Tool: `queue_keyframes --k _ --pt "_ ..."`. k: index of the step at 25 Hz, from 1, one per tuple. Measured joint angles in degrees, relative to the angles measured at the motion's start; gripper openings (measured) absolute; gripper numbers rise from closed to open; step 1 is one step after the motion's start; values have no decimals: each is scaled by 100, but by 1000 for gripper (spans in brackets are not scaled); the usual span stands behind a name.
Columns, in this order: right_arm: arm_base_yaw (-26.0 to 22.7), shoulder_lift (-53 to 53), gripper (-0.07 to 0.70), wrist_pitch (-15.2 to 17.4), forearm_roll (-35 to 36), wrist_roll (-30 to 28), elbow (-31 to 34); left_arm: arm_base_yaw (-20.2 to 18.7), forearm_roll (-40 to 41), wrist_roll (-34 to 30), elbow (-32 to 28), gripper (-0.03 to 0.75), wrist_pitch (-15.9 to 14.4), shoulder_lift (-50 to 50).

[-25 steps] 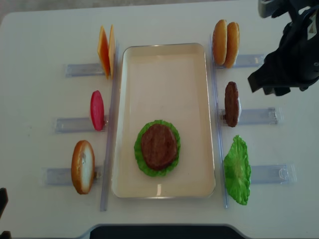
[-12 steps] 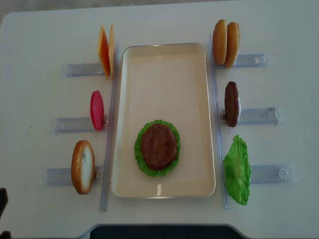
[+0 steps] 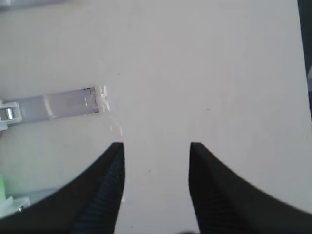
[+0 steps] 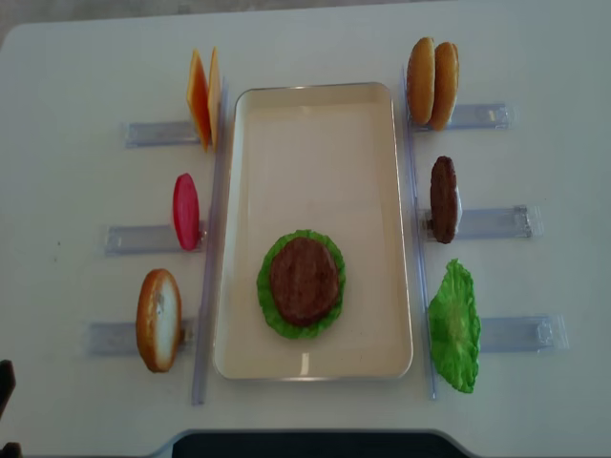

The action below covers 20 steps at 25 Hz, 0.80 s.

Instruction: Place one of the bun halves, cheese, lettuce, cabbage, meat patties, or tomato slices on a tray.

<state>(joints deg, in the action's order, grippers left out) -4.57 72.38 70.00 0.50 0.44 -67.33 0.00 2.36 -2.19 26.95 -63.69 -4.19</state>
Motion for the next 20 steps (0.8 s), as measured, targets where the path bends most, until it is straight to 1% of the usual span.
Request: queue_keyframes --k 3,7,12,20 --pt "0 -478 323 1 19 -4 117 0 0 0 0 160 0 0" --pt "46 -1344 323 1 19 -90 481 0 0 0 0 160 0 0" --pt "129 -2744 321 7 5 -209 1118 0 0 0 0 160 0 0" --pt "129 -4216 321 18 -50 -259 2368 0 0 0 0 160 0 0"
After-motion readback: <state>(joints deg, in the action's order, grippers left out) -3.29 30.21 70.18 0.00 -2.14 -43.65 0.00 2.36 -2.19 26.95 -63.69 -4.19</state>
